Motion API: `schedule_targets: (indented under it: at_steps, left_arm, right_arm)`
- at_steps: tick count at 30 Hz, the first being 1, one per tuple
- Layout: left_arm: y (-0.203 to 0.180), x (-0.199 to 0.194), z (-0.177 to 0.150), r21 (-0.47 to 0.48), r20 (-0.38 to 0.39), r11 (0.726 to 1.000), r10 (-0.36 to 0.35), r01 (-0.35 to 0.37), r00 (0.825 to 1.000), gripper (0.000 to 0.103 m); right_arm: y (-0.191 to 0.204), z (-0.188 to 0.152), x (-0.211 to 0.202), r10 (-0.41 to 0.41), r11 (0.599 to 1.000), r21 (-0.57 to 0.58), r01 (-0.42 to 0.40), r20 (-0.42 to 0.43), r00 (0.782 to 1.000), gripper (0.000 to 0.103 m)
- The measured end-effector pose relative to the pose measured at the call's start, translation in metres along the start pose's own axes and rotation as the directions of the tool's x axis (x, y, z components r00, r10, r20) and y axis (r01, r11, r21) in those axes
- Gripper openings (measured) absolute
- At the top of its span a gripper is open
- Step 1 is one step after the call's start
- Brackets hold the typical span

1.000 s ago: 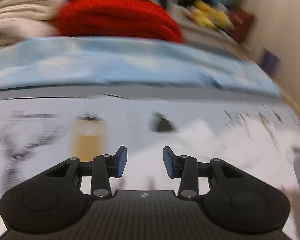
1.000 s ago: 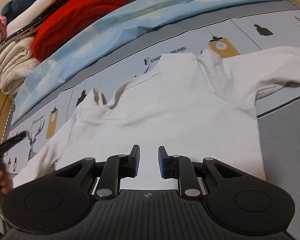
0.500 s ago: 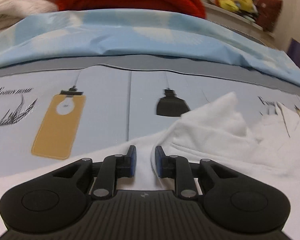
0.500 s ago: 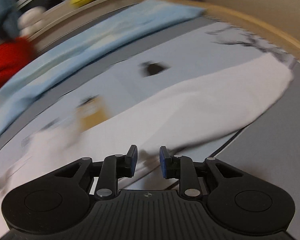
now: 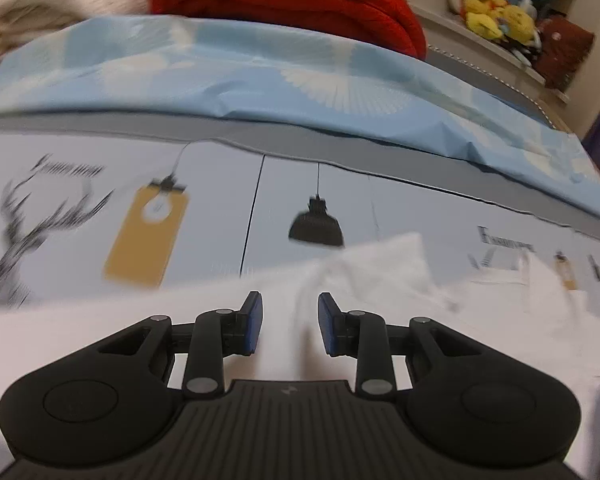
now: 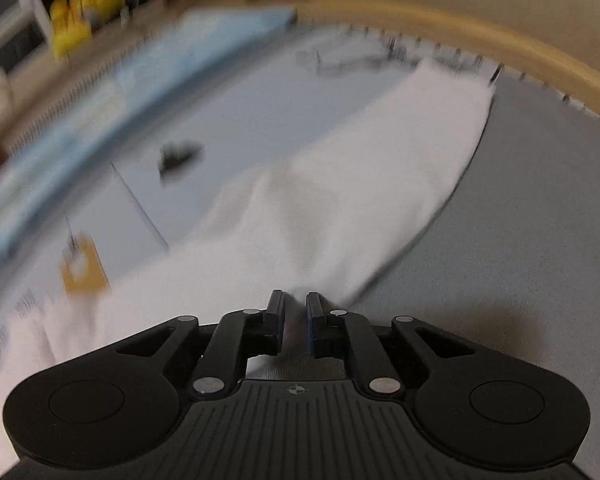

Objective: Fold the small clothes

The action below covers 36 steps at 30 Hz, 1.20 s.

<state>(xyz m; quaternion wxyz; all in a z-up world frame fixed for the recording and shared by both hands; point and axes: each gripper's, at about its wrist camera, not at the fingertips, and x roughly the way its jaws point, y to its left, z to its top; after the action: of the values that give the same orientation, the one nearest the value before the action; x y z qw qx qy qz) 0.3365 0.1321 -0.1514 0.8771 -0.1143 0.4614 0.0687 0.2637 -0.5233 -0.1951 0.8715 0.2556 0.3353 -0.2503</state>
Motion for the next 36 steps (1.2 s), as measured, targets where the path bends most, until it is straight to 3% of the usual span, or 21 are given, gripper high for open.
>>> schedule_targets:
  at_steps: [3, 6, 8, 10, 13, 14, 15, 16, 18, 19, 21, 23, 25, 26, 27, 28, 29, 32, 34, 36]
  left_arm:
    - [-0.001, -0.057, -0.02, -0.1, 0.024, 0.99, -0.094, 0.096, 0.995, 0.047]
    - [-0.002, -0.089, -0.056, -0.13, 0.101, 0.974, -0.172, 0.185, 0.98, 0.051]
    - [-0.01, -0.082, -0.073, -0.092, 0.076, 0.986, -0.13, 0.137, 0.989, 0.051]
    - [-0.018, -0.066, -0.073, -0.083, 0.036, 0.988, -0.125, 0.128, 0.991, 0.05]
    - [-0.025, -0.054, -0.065, -0.042, 0.081, 0.994, -0.094, 0.097, 0.992, 0.049]
    - [-0.026, -0.054, -0.063, -0.034, 0.099, 0.996, -0.079, 0.082, 0.992, 0.049]
    - [-0.024, -0.053, -0.062, -0.04, 0.1, 0.996, -0.081, 0.085, 0.992, 0.049]
    - [-0.022, -0.052, -0.061, -0.052, 0.092, 0.994, -0.09, 0.095, 0.992, 0.049]
    - [-0.018, -0.047, -0.061, -0.067, 0.08, 0.991, -0.108, 0.114, 0.991, 0.049]
    - [-0.017, -0.043, -0.059, -0.065, 0.075, 0.992, -0.102, 0.107, 0.992, 0.049]
    - [-0.012, -0.033, -0.056, -0.069, 0.058, 0.993, -0.093, 0.097, 0.994, 0.049]
    - [-0.006, -0.023, -0.055, -0.08, 0.045, 0.992, -0.091, 0.094, 0.995, 0.049]
    - [0.0, -0.017, -0.053, -0.092, 0.035, 0.992, -0.083, 0.086, 0.996, 0.049]
    - [0.005, -0.014, -0.052, -0.1, 0.039, 0.991, -0.084, 0.088, 0.996, 0.049]
    - [0.01, -0.012, -0.05, -0.105, 0.047, 0.991, -0.081, 0.085, 0.996, 0.049]
    - [0.016, -0.008, -0.047, -0.111, 0.049, 0.991, -0.065, 0.07, 0.997, 0.049]
    - [0.021, -0.006, -0.045, -0.12, 0.049, 0.991, -0.056, 0.061, 0.997, 0.049]
    - [0.041, 0.003, -0.037, -0.152, 0.078, 0.987, -0.047, 0.058, 0.996, 0.049]
    - [0.053, 0.011, -0.031, -0.177, 0.087, 0.983, -0.025, 0.041, 0.996, 0.049]
    - [0.062, 0.02, -0.026, -0.197, 0.094, 0.979, -0.037, 0.055, 0.995, 0.049]
  right_arm:
    - [-0.043, 0.022, 0.005, -0.062, 0.992, 0.115, 0.051, 0.09, 0.994, 0.04]
    - [-0.095, 0.04, 0.034, -0.108, 0.961, 0.262, 0.093, 0.043, 0.993, 0.041]
    - [-0.123, 0.048, 0.05, -0.104, 0.94, 0.332, 0.079, 0.058, 0.993, 0.041]
    - [-0.131, 0.053, 0.062, -0.054, 0.954, 0.298, 0.021, 0.101, 0.993, 0.041]
    - [-0.13, 0.058, 0.075, 0.042, 0.972, 0.224, -0.068, 0.119, 0.992, 0.04]
    - [-0.129, 0.059, 0.077, 0.039, 0.975, 0.213, -0.064, 0.122, 0.992, 0.036]
    - [-0.13, 0.06, 0.077, 0.02, 0.975, 0.217, -0.046, 0.121, 0.992, 0.0]
    - [-0.132, 0.06, 0.074, -0.009, 0.97, 0.241, -0.024, 0.136, 0.991, 0.0]
    - [-0.133, 0.06, 0.054, -0.143, 0.961, 0.268, 0.075, 0.243, 0.959, 0.0]
    - [-0.133, 0.06, 0.051, -0.188, 0.951, 0.286, 0.114, 0.244, 0.951, 0.0]
    - [-0.14, 0.058, 0.057, -0.266, 0.916, 0.343, 0.206, 0.137, 0.954, 0.0]
    - [-0.137, 0.054, 0.052, -0.409, 0.86, 0.371, 0.35, 0.09, 0.908, 0.0]
    - [-0.118, 0.056, 0.041, -0.559, 0.795, 0.337, 0.504, 0.087, 0.825, 0.018]
    - [-0.108, 0.056, 0.034, -0.58, 0.787, 0.336, 0.517, 0.118, 0.806, 0.025]
    - [-0.096, 0.054, 0.023, -0.572, 0.801, 0.328, 0.5, 0.175, 0.801, 0.032]
    - [-0.078, 0.054, 0.016, -0.536, 0.835, 0.292, 0.467, 0.235, 0.811, 0.032]
    - [-0.055, 0.052, 0.009, -0.46, 0.884, 0.231, 0.405, 0.289, 0.839, 0.032]
    - [0.01, 0.042, -0.006, -0.148, 0.989, 0.038, 0.144, 0.358, 0.922, 0.032]
    - [0.05, 0.032, -0.009, 0.104, 0.992, -0.093, -0.08, 0.283, 0.953, 0.032]
    - [0.089, 0.016, -0.006, 0.293, 0.946, -0.184, -0.266, 0.139, 0.946, 0.032]
